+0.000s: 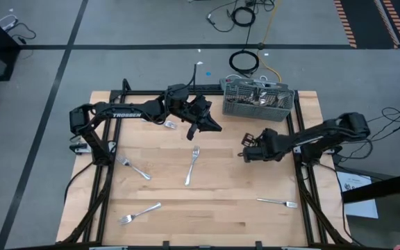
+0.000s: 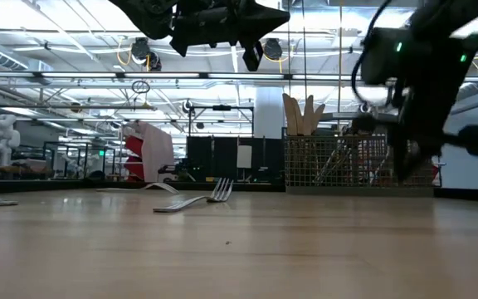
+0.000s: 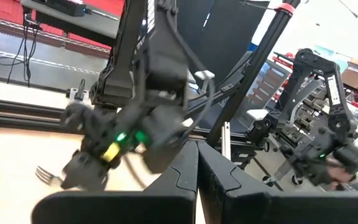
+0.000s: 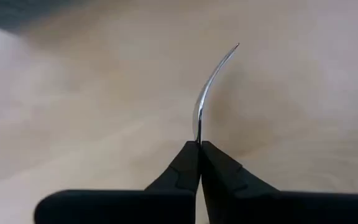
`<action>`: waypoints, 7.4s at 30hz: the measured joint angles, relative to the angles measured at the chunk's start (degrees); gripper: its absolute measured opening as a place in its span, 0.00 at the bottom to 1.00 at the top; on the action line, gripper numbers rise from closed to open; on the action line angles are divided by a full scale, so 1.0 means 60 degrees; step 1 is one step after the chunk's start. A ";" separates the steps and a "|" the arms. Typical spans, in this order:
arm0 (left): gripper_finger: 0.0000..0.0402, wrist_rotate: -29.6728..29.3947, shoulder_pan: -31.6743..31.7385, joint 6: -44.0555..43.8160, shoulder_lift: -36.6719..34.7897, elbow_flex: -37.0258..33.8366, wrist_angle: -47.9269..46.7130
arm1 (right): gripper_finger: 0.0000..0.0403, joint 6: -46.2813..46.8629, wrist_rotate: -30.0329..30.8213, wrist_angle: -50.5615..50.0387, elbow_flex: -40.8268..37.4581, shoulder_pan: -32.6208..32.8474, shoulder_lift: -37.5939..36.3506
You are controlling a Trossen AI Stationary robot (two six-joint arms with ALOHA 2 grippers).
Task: Sort silverware
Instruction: Put the silver spoon into the silverware basket
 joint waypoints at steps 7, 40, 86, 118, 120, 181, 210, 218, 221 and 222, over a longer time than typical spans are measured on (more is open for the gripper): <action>0.01 -0.0004 0.0000 -0.0007 0.0000 0.0000 -0.0006 | 0.00 -0.0893 0.2659 -0.0404 0.0909 0.1419 -0.1452; 0.41 -0.2115 -0.1037 -0.1563 -0.0004 0.0007 0.2564 | 0.00 -1.5786 0.0583 0.6335 0.2262 0.1800 -0.4364; 0.02 -0.3085 -0.1401 -0.0532 0.0000 0.0272 0.3380 | 0.22 -1.6812 0.0689 0.8054 0.2262 0.1118 -0.3232; 0.01 -0.4452 -0.0790 0.1756 0.2258 0.5223 -0.1719 | 0.41 -1.6167 0.1653 0.5082 0.2269 0.1643 -0.6724; 0.01 -0.4455 -0.0780 0.1768 0.2631 0.5676 -0.1816 | 0.41 -1.5940 0.1645 0.4818 0.2267 0.1643 -0.6742; 0.01 -0.6331 0.0149 0.2441 0.7592 1.0819 -0.2226 | 0.41 -1.4958 0.2313 0.3956 0.2267 0.1645 -0.7251; 0.01 -0.6335 0.0306 0.2465 0.7592 1.0819 -0.0653 | 0.41 -1.4732 0.3220 0.3865 0.2268 0.1646 -0.6835; 0.01 -0.4808 0.0465 0.1125 0.7560 1.0819 -0.2261 | 0.41 -1.5389 0.4956 0.2478 0.2269 0.1639 -0.6846; 0.01 -0.3838 0.0523 0.0925 0.7272 1.0819 -0.2713 | 0.41 -1.5343 0.4768 0.1861 0.2268 0.1639 -0.6746; 0.01 -0.3787 0.0501 0.0922 0.7097 1.0819 -0.2927 | 0.41 -1.5313 0.4763 0.1697 0.2267 0.1638 -0.6719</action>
